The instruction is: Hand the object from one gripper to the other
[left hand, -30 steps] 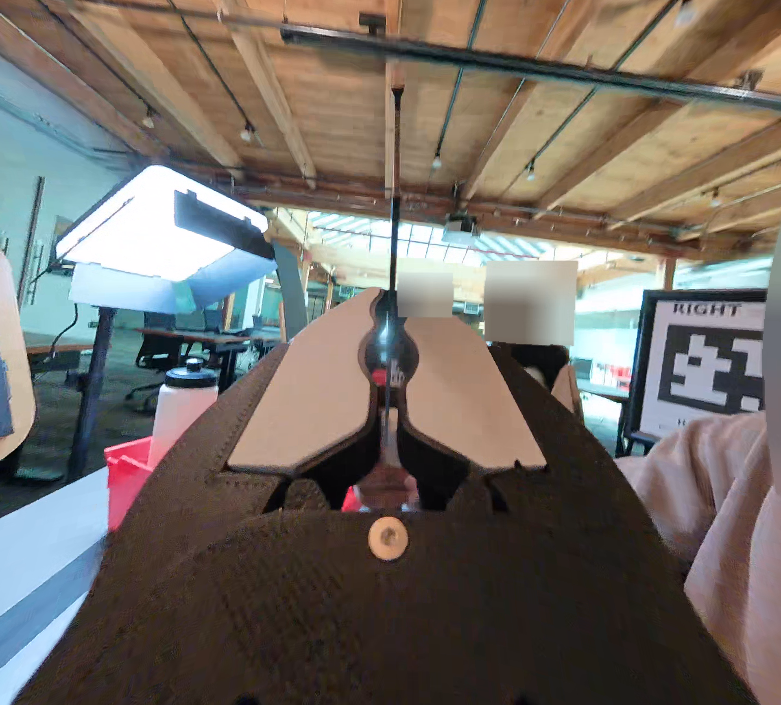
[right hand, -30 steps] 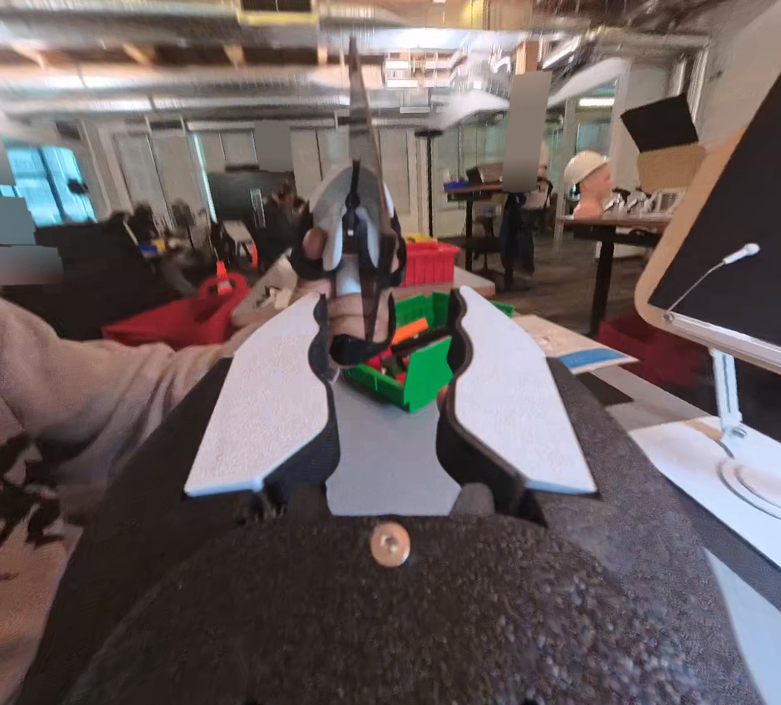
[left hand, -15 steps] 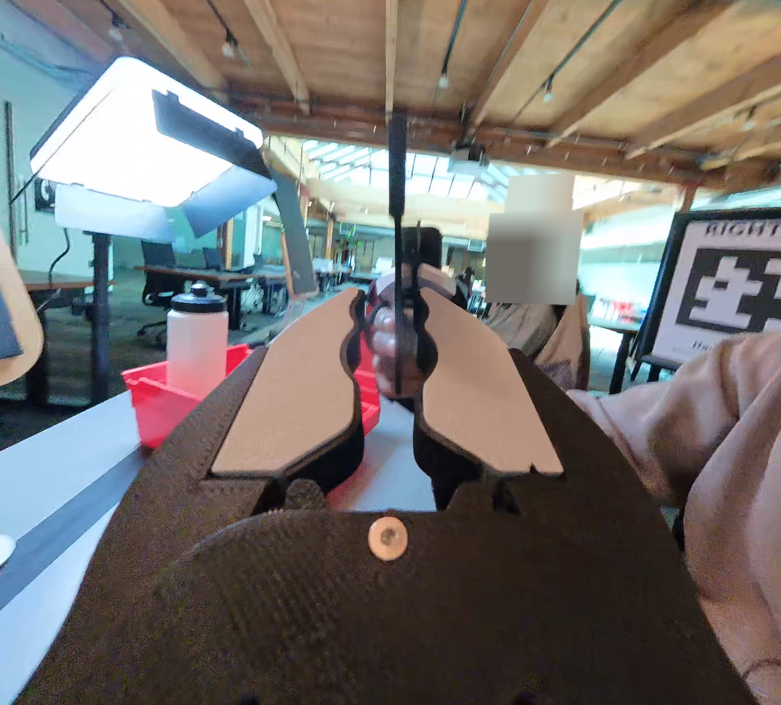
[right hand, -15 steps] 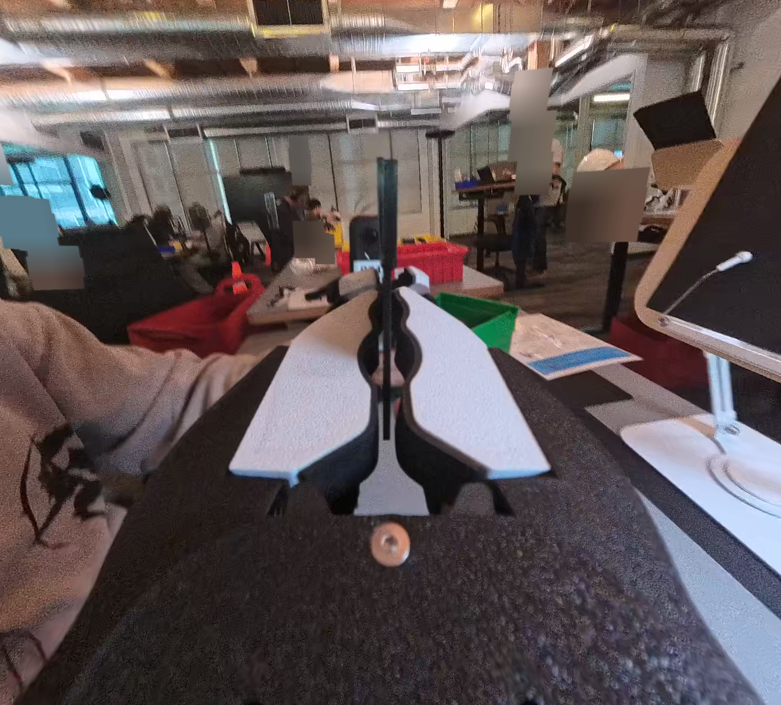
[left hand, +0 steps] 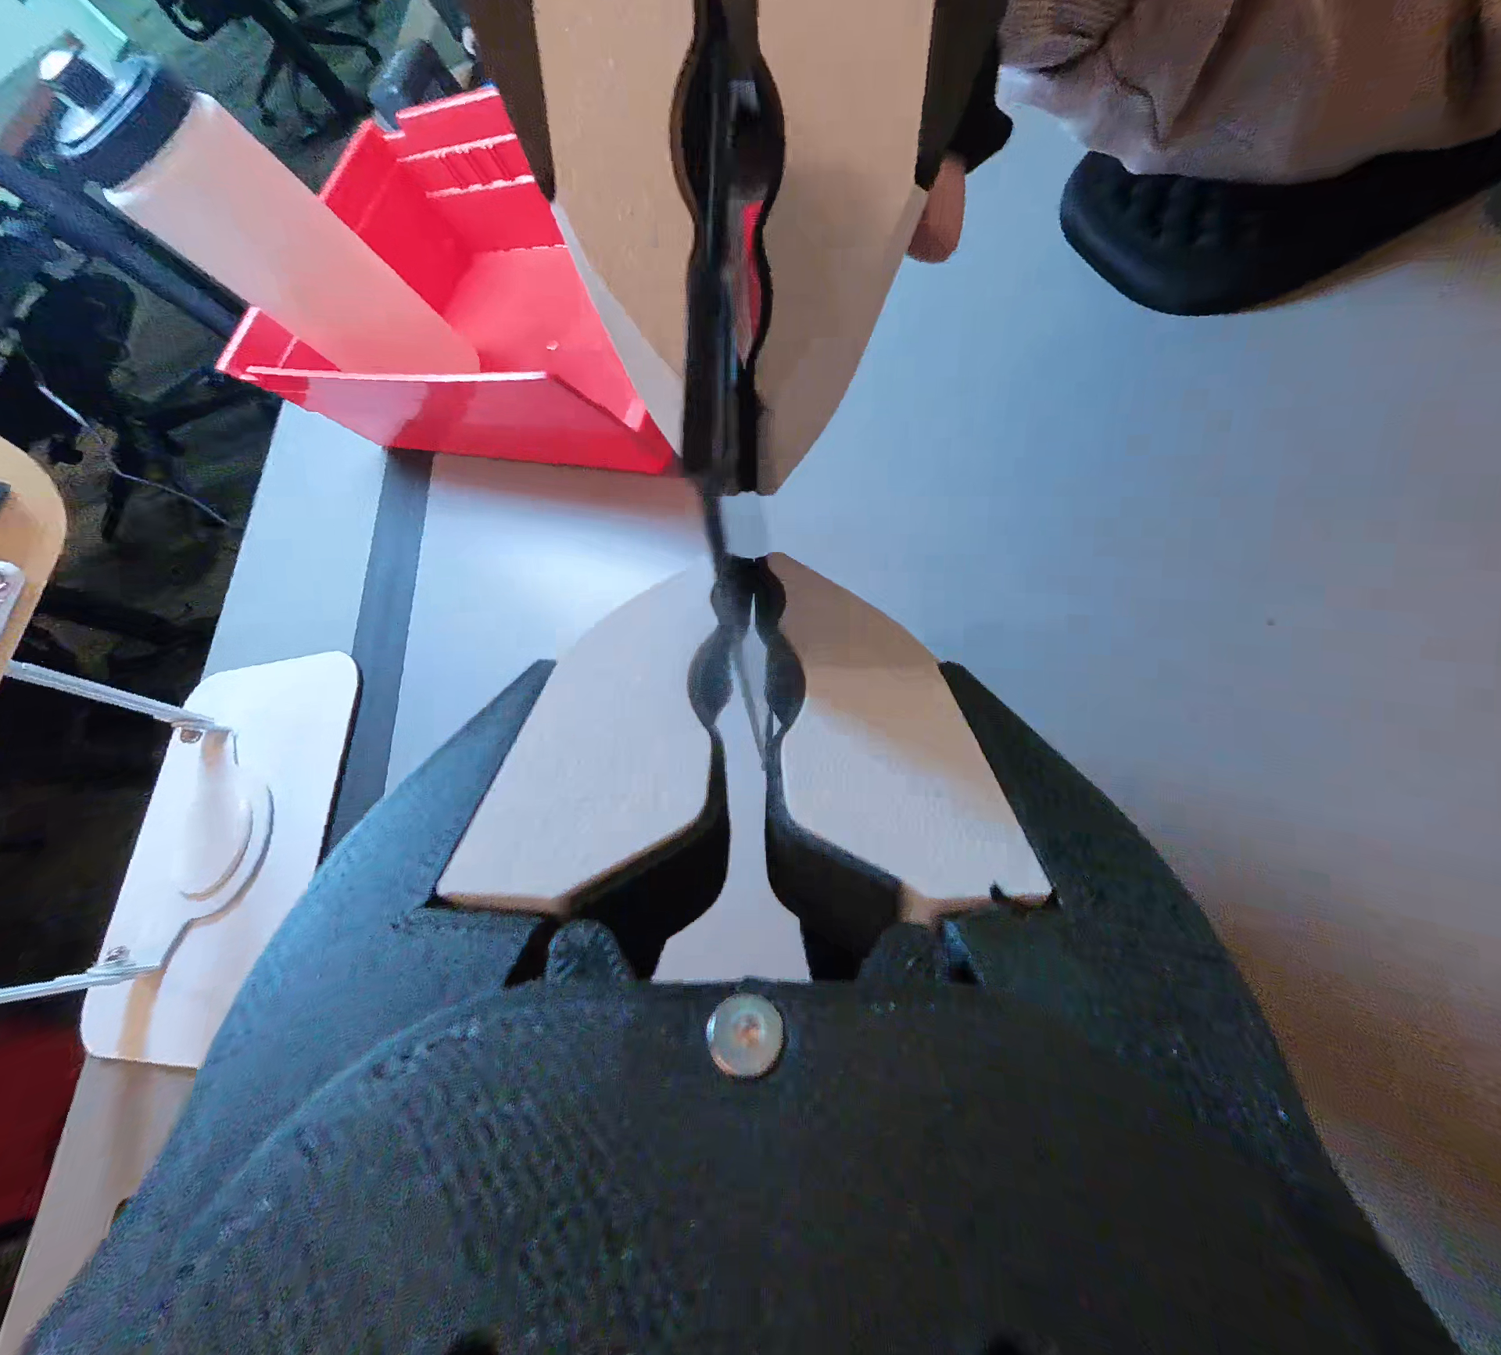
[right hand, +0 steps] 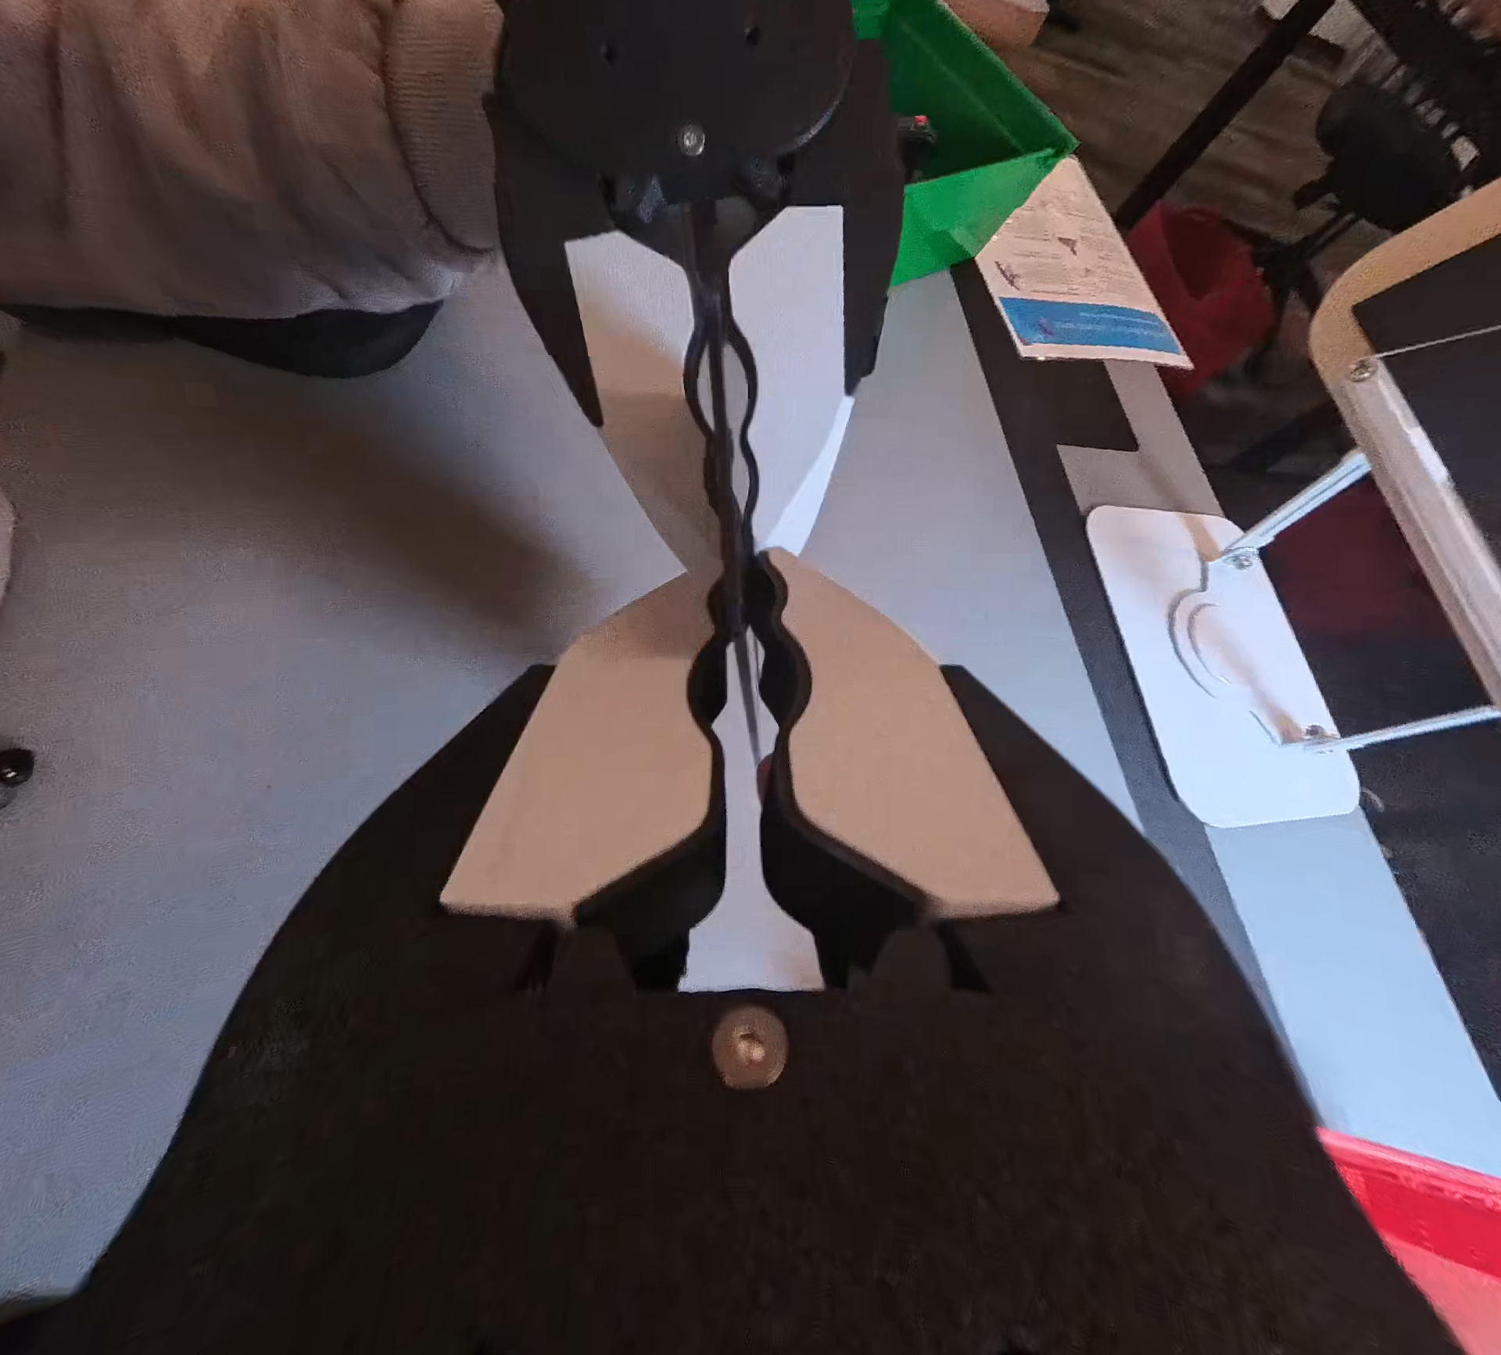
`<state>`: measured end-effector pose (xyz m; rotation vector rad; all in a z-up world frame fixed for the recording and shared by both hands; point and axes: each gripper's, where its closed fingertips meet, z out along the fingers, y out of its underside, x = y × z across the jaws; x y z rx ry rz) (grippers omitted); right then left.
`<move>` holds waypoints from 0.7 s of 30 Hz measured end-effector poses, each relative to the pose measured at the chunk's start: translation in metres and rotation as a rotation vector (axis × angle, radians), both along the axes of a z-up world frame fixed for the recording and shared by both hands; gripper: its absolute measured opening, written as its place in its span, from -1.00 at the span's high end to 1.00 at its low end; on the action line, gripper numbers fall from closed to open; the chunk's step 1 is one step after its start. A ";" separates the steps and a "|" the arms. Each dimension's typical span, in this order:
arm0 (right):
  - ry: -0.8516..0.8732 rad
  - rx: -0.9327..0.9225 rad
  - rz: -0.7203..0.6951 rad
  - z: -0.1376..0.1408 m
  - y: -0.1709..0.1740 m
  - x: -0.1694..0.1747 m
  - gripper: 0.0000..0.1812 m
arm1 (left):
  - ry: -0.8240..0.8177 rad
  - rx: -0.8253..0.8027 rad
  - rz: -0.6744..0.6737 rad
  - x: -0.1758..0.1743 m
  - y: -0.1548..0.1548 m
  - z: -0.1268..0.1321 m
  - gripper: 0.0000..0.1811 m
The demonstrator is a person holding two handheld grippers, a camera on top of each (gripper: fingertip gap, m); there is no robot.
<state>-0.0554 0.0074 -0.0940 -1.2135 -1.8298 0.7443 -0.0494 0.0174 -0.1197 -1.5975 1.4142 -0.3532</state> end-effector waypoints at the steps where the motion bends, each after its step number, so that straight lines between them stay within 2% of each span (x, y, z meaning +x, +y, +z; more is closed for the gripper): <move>1: 0.063 0.004 -0.013 0.010 0.003 0.000 0.90 | -0.055 0.017 0.010 0.001 0.003 0.008 0.97; 3: 0.245 -0.030 -0.052 0.039 0.012 0.001 0.83 | -0.223 0.035 0.020 -0.004 0.006 0.034 0.98; 6: 0.461 -0.156 -0.143 0.070 0.034 0.009 0.61 | -0.560 0.127 0.106 -0.031 0.015 0.087 0.98; 8: 0.577 -0.291 -0.210 0.076 0.052 0.010 0.48 | -0.791 0.168 0.143 -0.053 0.015 0.119 0.98; 11: 0.691 -0.560 -0.242 0.065 0.067 -0.001 0.40 | -1.088 0.199 0.130 -0.078 0.005 0.149 0.98; 14: 0.801 -0.786 -0.133 0.060 0.051 -0.017 0.35 | -1.303 0.173 0.095 -0.085 -0.001 0.157 0.98; 16: 0.860 -0.801 -0.098 0.062 0.037 -0.025 0.37 | -1.390 0.100 0.037 -0.076 -0.002 0.151 0.98; 17: 0.863 -0.797 -0.092 0.063 0.032 -0.027 0.44 | -1.422 0.044 -0.002 -0.068 -0.002 0.146 0.98; 18: 0.882 -0.795 -0.063 0.067 0.026 -0.026 0.63 | -1.436 -0.013 -0.024 -0.059 0.000 0.140 0.98; 19: 0.912 -0.796 -0.017 0.075 0.020 -0.020 0.91 | -1.440 -0.052 -0.028 -0.052 0.003 0.134 0.98; 21: 0.925 -0.767 0.032 0.085 0.017 -0.009 0.99 | -1.441 -0.088 -0.061 -0.046 0.004 0.130 0.98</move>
